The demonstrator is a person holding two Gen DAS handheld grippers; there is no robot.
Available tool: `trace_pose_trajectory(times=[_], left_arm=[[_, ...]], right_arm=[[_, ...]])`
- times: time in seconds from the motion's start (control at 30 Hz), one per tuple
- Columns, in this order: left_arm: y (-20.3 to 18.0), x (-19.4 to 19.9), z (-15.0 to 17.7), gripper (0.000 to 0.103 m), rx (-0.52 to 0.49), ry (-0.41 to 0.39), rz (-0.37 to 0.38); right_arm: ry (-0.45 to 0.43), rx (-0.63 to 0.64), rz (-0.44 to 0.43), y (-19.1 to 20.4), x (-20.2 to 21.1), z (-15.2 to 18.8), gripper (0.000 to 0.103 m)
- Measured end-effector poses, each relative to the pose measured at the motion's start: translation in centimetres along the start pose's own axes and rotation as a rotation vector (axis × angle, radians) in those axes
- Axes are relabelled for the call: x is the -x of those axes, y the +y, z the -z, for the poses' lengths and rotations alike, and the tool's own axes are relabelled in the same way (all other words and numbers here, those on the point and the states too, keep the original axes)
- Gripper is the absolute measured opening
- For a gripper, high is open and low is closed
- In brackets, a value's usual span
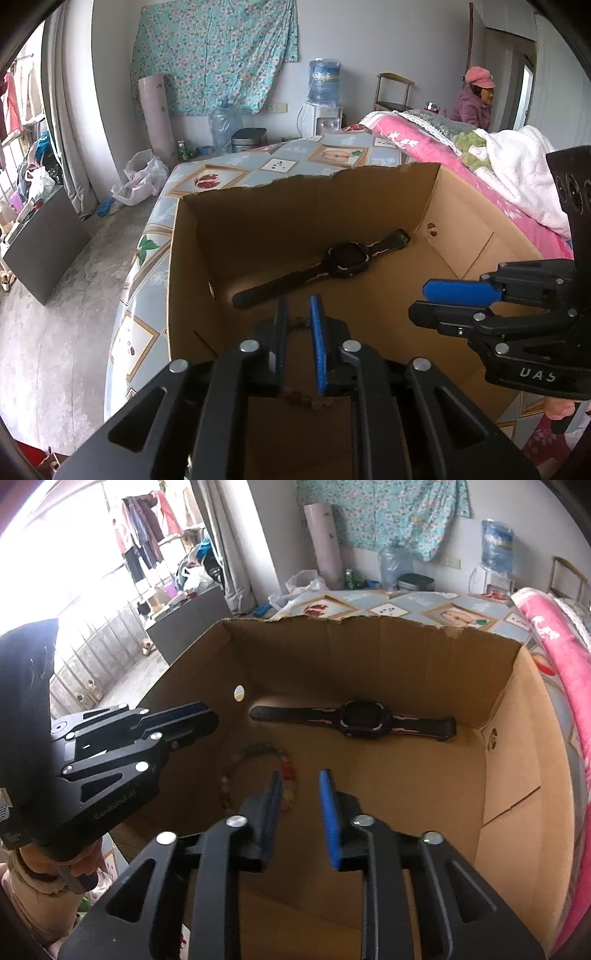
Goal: Organize jewelry
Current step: 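Lower the bracelet into the box and open the right gripper, then withdraw the right gripper from the box back to the table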
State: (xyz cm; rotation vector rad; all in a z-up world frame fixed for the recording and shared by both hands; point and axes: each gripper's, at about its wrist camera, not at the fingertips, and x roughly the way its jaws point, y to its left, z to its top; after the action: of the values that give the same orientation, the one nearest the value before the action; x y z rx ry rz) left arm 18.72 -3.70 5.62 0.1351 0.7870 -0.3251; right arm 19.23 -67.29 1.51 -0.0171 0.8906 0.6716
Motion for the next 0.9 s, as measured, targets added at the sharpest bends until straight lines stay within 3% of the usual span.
trace_pose_trajectory(times=[0.1, 0.13, 0.17, 0.37, 0.9], left_arm=[[-0.3, 0.4, 0.0, 0.03, -0.01, -0.009, -0.008], [-0.5, 0.6, 0.0, 0.045, -0.011, -0.013, -0.019], [-0.5, 0.7, 0.0, 0.053, -0.009, -0.019, -0.029], [0.0, 2.5, 0.3, 0.062, 0.032, -0.046, -0.041], [0.5, 9.9, 4.4, 0.079, 0.105, -0.163, -0.016]], right_arm=[[-0.011, -0.013, -0.005, -0.1, 0.6, 0.1, 0.04], [-0.015, -0.015, -0.006, -0.1, 0.8, 0.1, 0.042], [-0.019, -0.016, -0.006, -0.1, 1.1, 0.2, 0.044], [-0.046, -0.026, -0.006, 0.0, 2.8, 0.8, 0.053], [-0.149, -0.076, -0.019, 0.6, 8.3, 3.6, 0.053]])
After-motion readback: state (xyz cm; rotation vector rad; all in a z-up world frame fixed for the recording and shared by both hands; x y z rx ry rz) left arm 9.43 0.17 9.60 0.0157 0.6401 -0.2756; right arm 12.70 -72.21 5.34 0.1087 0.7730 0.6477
